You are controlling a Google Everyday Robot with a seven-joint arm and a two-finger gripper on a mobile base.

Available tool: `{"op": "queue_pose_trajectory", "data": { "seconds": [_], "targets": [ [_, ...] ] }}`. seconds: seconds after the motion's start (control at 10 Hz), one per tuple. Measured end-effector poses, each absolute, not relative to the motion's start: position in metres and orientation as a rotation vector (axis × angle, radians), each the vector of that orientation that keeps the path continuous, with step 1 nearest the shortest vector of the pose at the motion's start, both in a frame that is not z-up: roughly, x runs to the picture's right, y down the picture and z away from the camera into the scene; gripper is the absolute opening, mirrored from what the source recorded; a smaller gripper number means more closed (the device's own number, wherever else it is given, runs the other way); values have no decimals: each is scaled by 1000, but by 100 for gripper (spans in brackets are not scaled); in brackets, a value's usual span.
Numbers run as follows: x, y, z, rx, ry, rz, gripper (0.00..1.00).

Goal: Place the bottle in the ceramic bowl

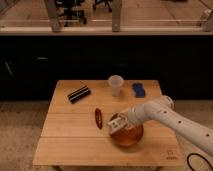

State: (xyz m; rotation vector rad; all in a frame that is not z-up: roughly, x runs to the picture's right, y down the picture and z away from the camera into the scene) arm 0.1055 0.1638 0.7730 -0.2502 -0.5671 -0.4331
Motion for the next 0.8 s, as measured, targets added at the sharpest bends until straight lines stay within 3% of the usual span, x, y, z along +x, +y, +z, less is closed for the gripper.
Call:
{"op": "queue_pose_trajectory", "data": {
  "seconds": [0.8],
  "targets": [
    [105,162,764,-193,-591,-438,80]
  ]
}}
